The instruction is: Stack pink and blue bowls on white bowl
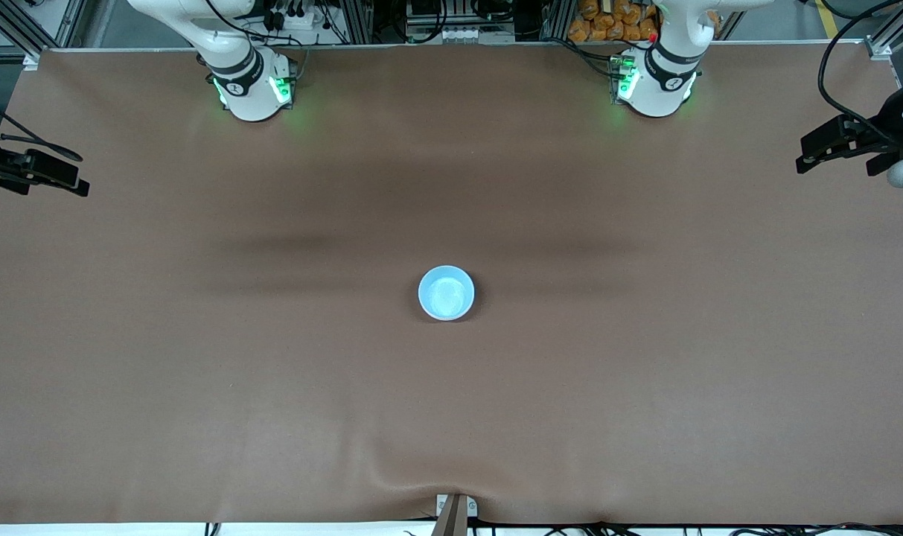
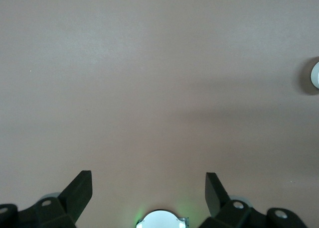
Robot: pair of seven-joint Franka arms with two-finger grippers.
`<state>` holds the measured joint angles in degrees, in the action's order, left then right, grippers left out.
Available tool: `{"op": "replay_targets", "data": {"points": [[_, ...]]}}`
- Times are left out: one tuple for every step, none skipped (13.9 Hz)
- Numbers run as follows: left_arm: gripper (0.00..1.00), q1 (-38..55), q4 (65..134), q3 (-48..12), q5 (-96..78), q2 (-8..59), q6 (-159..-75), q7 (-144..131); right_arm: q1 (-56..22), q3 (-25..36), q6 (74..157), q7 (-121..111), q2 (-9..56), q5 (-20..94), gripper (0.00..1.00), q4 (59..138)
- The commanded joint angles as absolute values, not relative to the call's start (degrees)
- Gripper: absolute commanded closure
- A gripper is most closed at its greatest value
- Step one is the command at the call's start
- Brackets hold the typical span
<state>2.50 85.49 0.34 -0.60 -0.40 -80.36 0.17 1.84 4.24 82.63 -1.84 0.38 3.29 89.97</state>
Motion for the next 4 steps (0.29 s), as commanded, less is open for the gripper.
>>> {"op": "replay_targets", "data": {"points": [[0.00, 2.55, 84.90, 0.26, -0.44, -0.18, -80.51, 0.35, 2.28, 3.78, 81.74, -2.55, -0.44, 1.24, 0.00, 89.39], [0.00, 2.46, 84.99, 0.26, -0.44, -0.18, -80.51, 0.44, 2.81, 3.87, 81.74, -2.98, -0.44, 0.27, 0.00, 89.04], [0.00, 2.37, 84.99, 0.26, -0.44, -0.18, -80.51, 0.53, 3.42, 4.04, 81.65, -4.64, -0.44, 0.09, 0.00, 88.42], [0.00, 2.37, 84.99, 0.35, -0.44, -0.18, -80.51, 0.53, 3.78, 4.04, 81.65, -5.96, -0.44, 0.09, 0.00, 88.33]]}}
